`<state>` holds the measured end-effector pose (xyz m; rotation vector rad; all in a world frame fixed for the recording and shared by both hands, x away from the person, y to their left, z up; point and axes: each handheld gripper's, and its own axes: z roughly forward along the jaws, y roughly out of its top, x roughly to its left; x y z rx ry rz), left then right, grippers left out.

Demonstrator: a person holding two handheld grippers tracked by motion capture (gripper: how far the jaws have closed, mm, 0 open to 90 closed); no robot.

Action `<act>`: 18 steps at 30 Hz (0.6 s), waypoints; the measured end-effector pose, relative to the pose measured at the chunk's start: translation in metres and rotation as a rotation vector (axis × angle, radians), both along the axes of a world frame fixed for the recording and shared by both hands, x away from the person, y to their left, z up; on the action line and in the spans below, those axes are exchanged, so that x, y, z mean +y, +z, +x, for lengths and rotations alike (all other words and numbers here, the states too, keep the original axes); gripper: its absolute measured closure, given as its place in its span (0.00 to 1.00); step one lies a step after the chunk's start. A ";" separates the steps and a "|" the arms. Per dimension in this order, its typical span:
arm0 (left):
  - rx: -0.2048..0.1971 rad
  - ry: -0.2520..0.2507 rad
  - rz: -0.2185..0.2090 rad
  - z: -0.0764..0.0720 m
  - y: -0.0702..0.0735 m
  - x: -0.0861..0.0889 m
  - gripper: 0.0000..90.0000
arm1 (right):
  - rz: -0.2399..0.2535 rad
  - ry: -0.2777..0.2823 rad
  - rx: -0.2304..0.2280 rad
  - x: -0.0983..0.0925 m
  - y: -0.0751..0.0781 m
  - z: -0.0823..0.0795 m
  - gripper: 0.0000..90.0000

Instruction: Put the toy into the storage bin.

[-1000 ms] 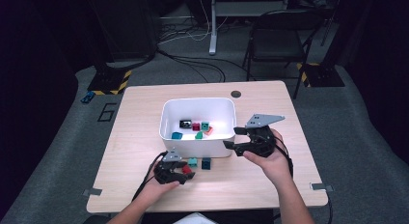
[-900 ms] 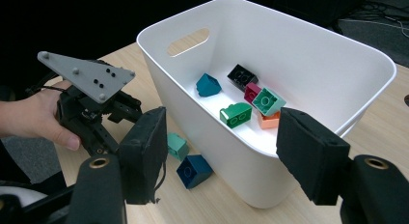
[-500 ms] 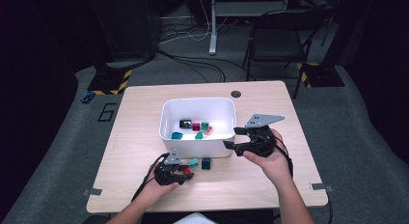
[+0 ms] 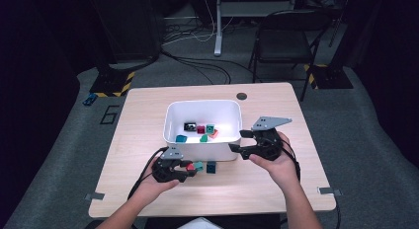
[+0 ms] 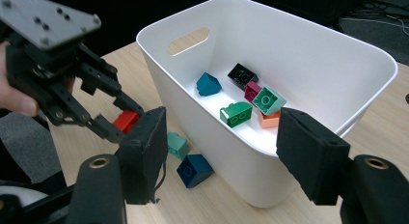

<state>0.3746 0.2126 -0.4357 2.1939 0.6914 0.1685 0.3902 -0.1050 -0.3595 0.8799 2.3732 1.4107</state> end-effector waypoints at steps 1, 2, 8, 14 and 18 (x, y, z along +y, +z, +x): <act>0.003 -0.002 -0.005 0.001 0.004 0.001 0.65 | 0.000 0.001 0.000 0.000 0.000 0.000 0.39; 0.004 -0.003 -0.012 0.002 0.009 0.002 0.65 | 0.000 0.001 0.000 0.000 0.000 0.000 0.39; -0.011 0.005 -0.020 0.008 0.033 0.007 0.65 | 0.003 0.001 0.000 -0.001 0.000 0.000 0.39; -0.027 0.014 -0.022 0.017 0.053 0.010 0.65 | 0.004 -0.001 0.000 -0.002 0.000 0.000 0.39; -0.031 0.013 -0.027 0.025 0.066 0.012 0.65 | 0.004 -0.003 0.001 -0.002 0.000 0.001 0.39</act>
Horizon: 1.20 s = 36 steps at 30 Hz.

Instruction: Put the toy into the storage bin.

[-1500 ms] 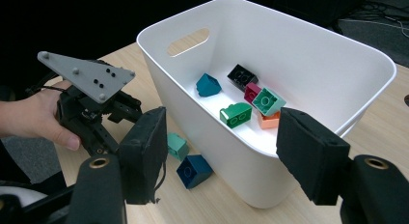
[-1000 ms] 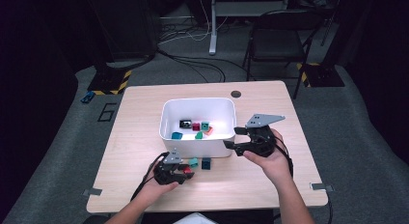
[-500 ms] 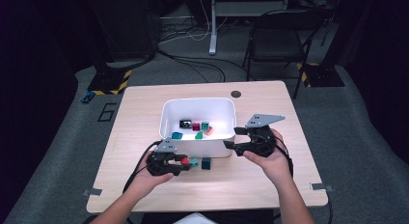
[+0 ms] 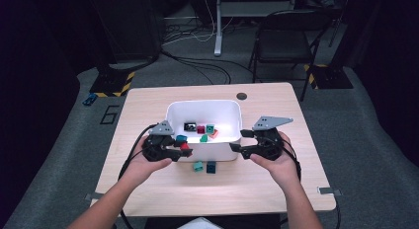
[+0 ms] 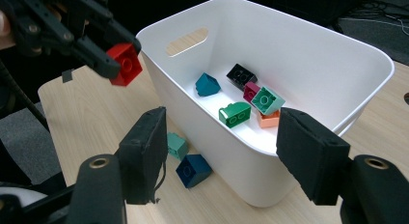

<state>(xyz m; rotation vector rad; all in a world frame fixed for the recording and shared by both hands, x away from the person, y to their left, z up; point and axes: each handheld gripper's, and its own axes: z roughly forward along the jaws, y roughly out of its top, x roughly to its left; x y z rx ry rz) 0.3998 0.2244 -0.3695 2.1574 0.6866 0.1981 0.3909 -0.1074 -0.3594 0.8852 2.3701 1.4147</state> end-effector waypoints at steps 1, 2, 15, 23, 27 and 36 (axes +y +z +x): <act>-0.003 0.002 0.000 0.003 0.003 0.000 0.65 | 0.001 -0.001 0.000 0.000 0.000 0.000 0.39; -0.003 0.003 0.005 0.005 0.006 0.001 0.65 | 0.001 -0.001 0.000 0.000 0.000 0.000 0.39; -0.010 0.034 -0.009 0.039 0.031 -0.001 0.65 | 0.003 -0.004 0.003 -0.002 -0.001 0.001 0.39; -0.021 0.047 0.000 0.062 0.037 -0.007 0.65 | 0.002 -0.005 0.005 -0.002 -0.001 0.001 0.39; -0.026 0.062 0.004 0.074 0.035 -0.012 0.65 | 0.001 -0.003 0.005 -0.002 -0.002 0.002 0.39; -0.019 0.083 -0.019 0.100 0.027 -0.026 0.65 | 0.003 -0.006 0.009 -0.003 -0.002 0.002 0.39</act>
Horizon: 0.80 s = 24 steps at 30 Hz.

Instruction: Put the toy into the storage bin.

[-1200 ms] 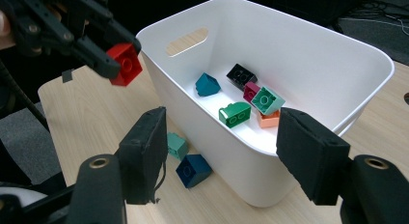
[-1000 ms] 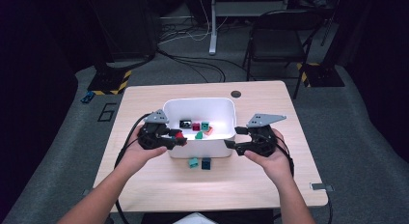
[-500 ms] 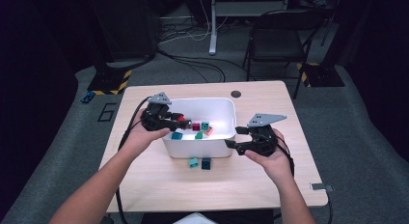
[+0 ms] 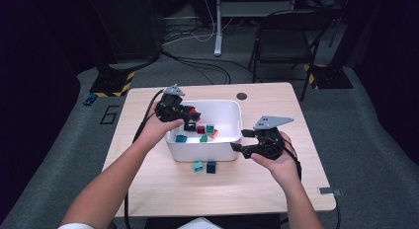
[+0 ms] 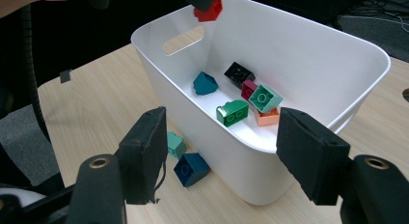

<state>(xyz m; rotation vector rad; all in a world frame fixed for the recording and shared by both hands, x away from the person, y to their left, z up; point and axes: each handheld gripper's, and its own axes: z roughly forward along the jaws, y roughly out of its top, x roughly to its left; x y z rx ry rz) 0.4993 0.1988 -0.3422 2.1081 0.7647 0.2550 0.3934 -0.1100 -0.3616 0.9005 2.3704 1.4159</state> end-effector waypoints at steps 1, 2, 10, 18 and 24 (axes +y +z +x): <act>-0.004 0.000 0.004 0.003 -0.001 -0.002 0.65 | 0.000 0.000 0.000 0.000 0.000 0.000 0.39; 0.005 0.003 0.001 0.005 -0.003 -0.004 0.65 | 0.000 0.001 0.000 0.000 0.000 0.000 0.39; 0.010 -0.016 0.020 0.024 -0.016 -0.025 0.65 | 0.003 0.000 -0.004 -0.001 0.000 0.000 0.39; 0.026 -0.025 0.038 0.041 -0.034 -0.038 0.65 | 0.004 0.002 -0.004 -0.001 0.000 0.000 0.39; 0.034 -0.036 0.072 0.049 -0.046 -0.044 0.65 | 0.003 0.002 -0.004 -0.001 0.000 0.000 0.39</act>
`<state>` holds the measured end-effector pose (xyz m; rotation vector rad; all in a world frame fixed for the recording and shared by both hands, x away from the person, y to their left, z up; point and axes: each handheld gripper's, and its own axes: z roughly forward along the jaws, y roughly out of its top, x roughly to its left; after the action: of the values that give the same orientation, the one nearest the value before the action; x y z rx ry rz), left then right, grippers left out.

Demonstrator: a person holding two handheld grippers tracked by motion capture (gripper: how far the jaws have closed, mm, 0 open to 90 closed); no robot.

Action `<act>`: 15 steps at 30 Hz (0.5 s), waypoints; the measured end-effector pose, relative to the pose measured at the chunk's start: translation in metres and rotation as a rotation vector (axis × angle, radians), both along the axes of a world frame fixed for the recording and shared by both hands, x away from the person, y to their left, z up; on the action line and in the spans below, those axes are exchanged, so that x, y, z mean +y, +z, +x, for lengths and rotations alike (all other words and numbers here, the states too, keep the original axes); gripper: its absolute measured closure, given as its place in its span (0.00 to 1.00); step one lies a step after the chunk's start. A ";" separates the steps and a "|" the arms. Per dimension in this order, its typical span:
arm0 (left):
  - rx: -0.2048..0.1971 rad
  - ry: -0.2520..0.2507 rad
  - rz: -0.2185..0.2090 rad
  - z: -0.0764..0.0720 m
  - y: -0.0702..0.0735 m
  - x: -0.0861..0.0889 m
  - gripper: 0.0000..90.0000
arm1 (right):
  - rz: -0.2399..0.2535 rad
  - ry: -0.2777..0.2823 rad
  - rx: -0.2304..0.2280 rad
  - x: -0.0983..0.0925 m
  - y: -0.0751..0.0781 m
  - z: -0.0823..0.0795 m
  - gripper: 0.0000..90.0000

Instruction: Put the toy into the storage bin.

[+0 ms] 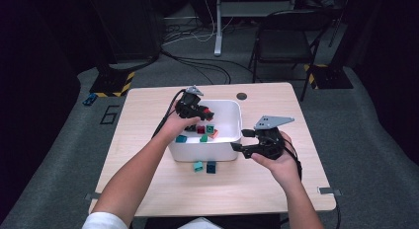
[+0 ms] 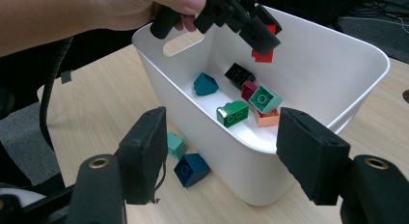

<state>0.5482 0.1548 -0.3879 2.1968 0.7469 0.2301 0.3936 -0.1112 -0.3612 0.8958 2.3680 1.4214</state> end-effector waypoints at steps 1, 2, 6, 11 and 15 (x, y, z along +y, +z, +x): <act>0.007 -0.004 0.005 0.002 -0.005 -0.002 0.65 | 0.002 0.000 0.000 0.000 0.000 0.000 0.39; 0.007 -0.004 0.005 0.002 -0.005 -0.002 0.65 | 0.002 0.000 0.000 0.000 0.000 0.000 0.39; 0.025 -0.004 0.012 0.006 -0.012 -0.005 0.65 | 0.006 -0.004 -0.002 -0.002 0.001 0.000 0.39; 0.034 0.009 0.032 0.007 -0.017 -0.005 0.63 | 0.005 -0.004 0.001 -0.001 0.001 -0.001 0.39; 0.023 0.010 0.041 0.004 -0.013 -0.002 0.55 | 0.004 -0.002 -0.003 -0.002 0.001 0.000 0.39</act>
<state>0.5524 0.1524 -0.4012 2.2382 0.7724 0.2267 0.3935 -0.1128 -0.3604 0.8966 2.3618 1.4261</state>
